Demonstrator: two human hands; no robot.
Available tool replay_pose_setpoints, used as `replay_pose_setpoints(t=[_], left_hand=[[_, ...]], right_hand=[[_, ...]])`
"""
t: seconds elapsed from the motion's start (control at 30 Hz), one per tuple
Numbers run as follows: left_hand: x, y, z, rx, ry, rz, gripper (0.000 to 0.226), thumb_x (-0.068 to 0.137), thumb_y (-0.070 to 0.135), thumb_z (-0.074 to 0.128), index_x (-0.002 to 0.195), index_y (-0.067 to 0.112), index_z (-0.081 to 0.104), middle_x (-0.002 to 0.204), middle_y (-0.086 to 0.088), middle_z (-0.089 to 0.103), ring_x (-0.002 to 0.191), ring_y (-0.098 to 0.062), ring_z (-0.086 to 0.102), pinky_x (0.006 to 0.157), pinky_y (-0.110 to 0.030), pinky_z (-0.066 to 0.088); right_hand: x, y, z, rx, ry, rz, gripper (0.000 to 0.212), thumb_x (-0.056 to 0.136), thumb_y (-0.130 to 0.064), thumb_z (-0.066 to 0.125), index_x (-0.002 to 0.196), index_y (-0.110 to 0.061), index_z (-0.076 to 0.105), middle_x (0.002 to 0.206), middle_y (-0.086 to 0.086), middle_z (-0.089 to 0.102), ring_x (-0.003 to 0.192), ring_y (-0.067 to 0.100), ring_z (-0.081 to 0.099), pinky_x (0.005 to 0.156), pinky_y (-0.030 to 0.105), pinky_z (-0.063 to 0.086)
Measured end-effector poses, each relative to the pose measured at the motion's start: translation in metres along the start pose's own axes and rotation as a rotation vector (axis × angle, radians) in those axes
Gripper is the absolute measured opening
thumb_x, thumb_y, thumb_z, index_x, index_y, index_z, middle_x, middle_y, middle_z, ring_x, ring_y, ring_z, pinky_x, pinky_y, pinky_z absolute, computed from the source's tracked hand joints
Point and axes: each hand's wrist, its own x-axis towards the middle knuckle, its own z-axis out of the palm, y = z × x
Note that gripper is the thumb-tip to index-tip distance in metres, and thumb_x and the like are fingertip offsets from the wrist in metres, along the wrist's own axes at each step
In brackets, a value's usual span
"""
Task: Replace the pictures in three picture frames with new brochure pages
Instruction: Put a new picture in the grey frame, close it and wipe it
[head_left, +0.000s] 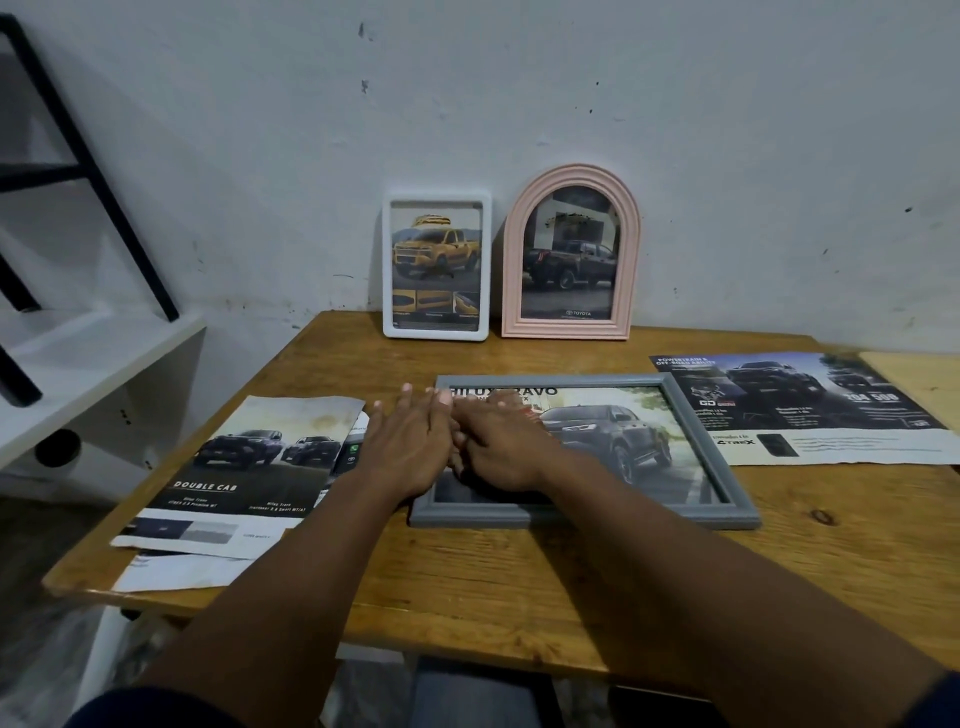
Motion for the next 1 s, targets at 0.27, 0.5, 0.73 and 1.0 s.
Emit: replay_pose_setpoints(t=[0.27, 0.5, 0.73, 1.0], left_hand=[[-0.001, -0.004, 0.007, 0.132, 0.056, 0.055, 0.065, 0.106, 0.050, 0.004, 0.161, 0.018, 0.018, 0.169, -0.006, 0.010, 0.156, -0.019, -0.005, 0.124, -0.043, -0.011], [0.001, -0.005, 0.009, 0.152, 0.072, 0.049, 0.067, 0.106, 0.051, 0.002, 0.161, 0.018, 0.020, 0.169, -0.006, 0.014, 0.156, -0.021, -0.002, 0.125, -0.046, -0.008], [0.003, -0.007, 0.008, 0.087, 0.057, 0.028, 0.069, 0.105, 0.052, 0.000, 0.160, 0.017, 0.021, 0.169, -0.009, 0.014, 0.156, -0.019, 0.000, 0.125, -0.045, -0.008], [0.002, -0.005, 0.004, 0.076, 0.021, -0.005, 0.069, 0.105, 0.053, -0.001, 0.161, 0.017, 0.016, 0.169, -0.011, 0.007, 0.156, -0.022, -0.002, 0.125, -0.045, -0.009]], right_hand=[[-0.066, 0.054, -0.048, -0.043, -0.134, 0.103, 0.055, 0.106, -0.032, 0.038, 0.157, -0.037, 0.020, 0.162, 0.005, 0.025, 0.148, 0.029, 0.021, 0.119, 0.043, 0.018], [-0.095, 0.059, -0.040, -0.235, 0.037, 0.571, 0.079, 0.102, -0.044, 0.038, 0.157, -0.001, 0.001, 0.165, 0.021, 0.002, 0.152, 0.036, 0.001, 0.122, 0.049, -0.002], [-0.047, -0.036, 0.014, -0.188, 0.046, 0.304, 0.081, 0.096, -0.044, 0.053, 0.155, -0.004, 0.016, 0.163, 0.020, 0.014, 0.151, 0.037, 0.011, 0.123, 0.051, 0.008], [-0.080, -0.013, -0.021, 0.014, -0.145, 0.017, 0.045, 0.106, -0.030, 0.040, 0.150, -0.029, 0.038, 0.141, 0.009, 0.044, 0.128, 0.023, 0.041, 0.110, 0.041, 0.034]])
